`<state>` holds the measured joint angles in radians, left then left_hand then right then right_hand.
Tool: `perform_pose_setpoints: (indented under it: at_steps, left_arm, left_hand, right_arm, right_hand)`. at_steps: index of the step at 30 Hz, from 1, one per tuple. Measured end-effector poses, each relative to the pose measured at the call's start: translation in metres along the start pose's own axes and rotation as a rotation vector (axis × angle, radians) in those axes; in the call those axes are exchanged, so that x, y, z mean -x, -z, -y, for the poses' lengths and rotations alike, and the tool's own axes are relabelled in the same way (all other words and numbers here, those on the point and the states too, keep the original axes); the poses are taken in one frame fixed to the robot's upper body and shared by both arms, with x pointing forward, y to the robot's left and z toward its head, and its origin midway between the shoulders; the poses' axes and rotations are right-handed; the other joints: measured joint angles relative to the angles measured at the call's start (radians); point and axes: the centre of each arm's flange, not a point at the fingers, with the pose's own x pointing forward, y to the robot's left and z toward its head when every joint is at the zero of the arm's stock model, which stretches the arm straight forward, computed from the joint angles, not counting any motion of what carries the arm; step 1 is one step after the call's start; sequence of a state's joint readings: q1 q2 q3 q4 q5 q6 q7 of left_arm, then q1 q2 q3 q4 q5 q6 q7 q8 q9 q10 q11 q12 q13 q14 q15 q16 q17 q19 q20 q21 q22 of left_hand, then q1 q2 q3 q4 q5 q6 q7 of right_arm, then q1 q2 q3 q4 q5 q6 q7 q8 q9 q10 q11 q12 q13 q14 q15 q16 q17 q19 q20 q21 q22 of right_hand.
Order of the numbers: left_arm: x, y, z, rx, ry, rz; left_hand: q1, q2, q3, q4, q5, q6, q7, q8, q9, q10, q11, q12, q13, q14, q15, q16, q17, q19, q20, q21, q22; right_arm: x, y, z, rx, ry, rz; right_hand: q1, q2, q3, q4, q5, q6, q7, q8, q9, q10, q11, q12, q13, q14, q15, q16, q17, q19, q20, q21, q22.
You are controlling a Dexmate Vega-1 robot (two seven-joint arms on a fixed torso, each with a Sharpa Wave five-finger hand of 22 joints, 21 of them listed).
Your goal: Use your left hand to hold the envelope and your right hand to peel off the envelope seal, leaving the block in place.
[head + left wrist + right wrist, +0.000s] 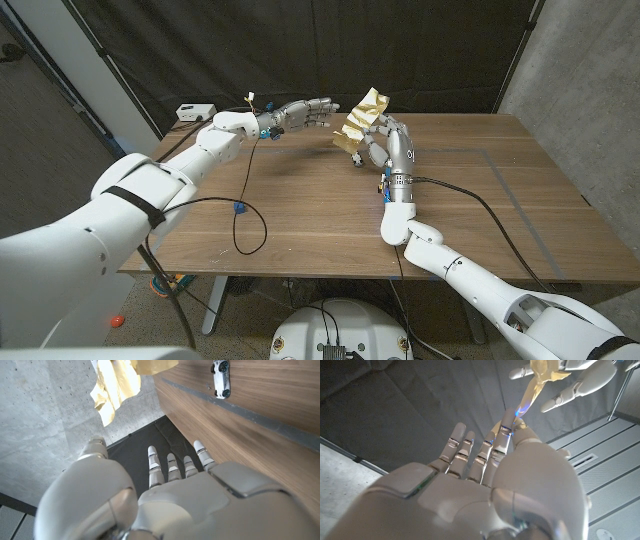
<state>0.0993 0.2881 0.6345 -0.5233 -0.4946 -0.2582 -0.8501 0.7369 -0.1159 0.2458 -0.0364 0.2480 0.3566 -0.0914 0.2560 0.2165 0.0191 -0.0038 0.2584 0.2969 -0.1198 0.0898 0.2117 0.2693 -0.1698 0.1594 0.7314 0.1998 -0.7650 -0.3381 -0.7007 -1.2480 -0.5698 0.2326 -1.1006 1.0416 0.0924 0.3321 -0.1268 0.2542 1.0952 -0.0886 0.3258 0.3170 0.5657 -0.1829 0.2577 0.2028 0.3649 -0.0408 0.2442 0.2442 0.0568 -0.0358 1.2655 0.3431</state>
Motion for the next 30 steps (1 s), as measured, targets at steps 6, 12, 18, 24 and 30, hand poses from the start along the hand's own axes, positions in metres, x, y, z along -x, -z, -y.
perform_pose_setpoints:
  at_steps: [6,12,18,24,30]
  left_arm:
    - [-0.011,-0.015,0.005,-0.053,0.058,0.001]
    - [-0.020,-0.027,0.011,-0.108,0.109,-0.007]
    - [-0.026,-0.035,0.015,-0.142,0.139,-0.014]
    - [-0.029,-0.039,0.017,-0.158,0.152,-0.020]
    - [-0.031,-0.041,0.018,-0.167,0.157,-0.021]
  left_hand:
    - [0.072,0.026,0.022,-0.030,0.000,0.066,0.037,0.021,0.000,0.000,0.000,0.000,-0.006,0.000,-0.001,0.000,-0.012,0.000,0.000,0.000,-0.004]
    - [0.143,0.075,0.053,-0.061,-0.019,0.162,0.058,0.047,0.000,0.024,-0.024,0.000,-0.015,0.011,-0.011,0.006,-0.025,-0.001,-0.005,0.000,-0.006]
    - [0.199,0.120,0.078,-0.086,-0.049,0.293,0.076,0.081,-0.003,0.076,-0.054,0.009,-0.026,0.036,-0.036,0.014,-0.034,0.018,-0.023,0.000,-0.010]
    - [0.240,0.160,0.107,-0.095,-0.052,0.420,0.087,0.112,-0.011,0.131,-0.070,0.020,-0.037,0.067,-0.046,0.029,-0.040,0.031,-0.031,0.000,-0.010]
    - [0.246,0.163,0.112,-0.100,-0.052,0.458,0.086,0.116,-0.012,0.155,-0.086,0.027,-0.042,0.081,-0.059,0.033,-0.042,0.038,-0.038,0.000,-0.010]
  right_arm:
    - [0.000,0.000,-0.003,0.033,-0.016,0.029]
    - [0.000,0.000,-0.004,0.054,-0.019,0.053]
    - [-0.001,-0.002,-0.004,0.063,-0.009,0.069]
    - [-0.002,-0.004,-0.003,0.064,-0.001,0.082]
    - [-0.003,-0.007,-0.004,0.063,0.006,0.098]
  right_hand:
    - [0.000,0.000,-0.005,-0.005,0.004,0.001,-0.001,0.001,0.001,0.000,0.000,0.000,0.000,0.000,0.000,0.000,0.000,0.000,0.000,0.007,-0.005]
    - [-0.005,-0.005,-0.005,-0.005,0.005,0.001,-0.001,0.001,0.002,0.000,0.000,0.000,0.000,0.000,0.000,0.000,0.004,0.000,0.000,0.015,-0.009]
    - [-0.005,-0.005,-0.005,-0.005,0.013,0.001,-0.001,0.001,0.002,0.000,0.000,0.000,0.000,0.000,0.000,0.000,0.005,0.000,0.000,0.015,-0.013]
    - [-0.005,-0.005,-0.005,-0.005,0.013,0.002,-0.001,0.002,-0.002,0.000,0.000,0.000,0.000,0.000,0.000,0.000,0.005,0.000,0.000,0.023,-0.016]
    - [-0.005,-0.005,-0.006,-0.006,0.020,0.002,-0.001,0.007,-0.005,0.005,-0.005,0.000,0.000,0.004,-0.004,-0.001,0.005,0.000,0.000,0.029,-0.020]
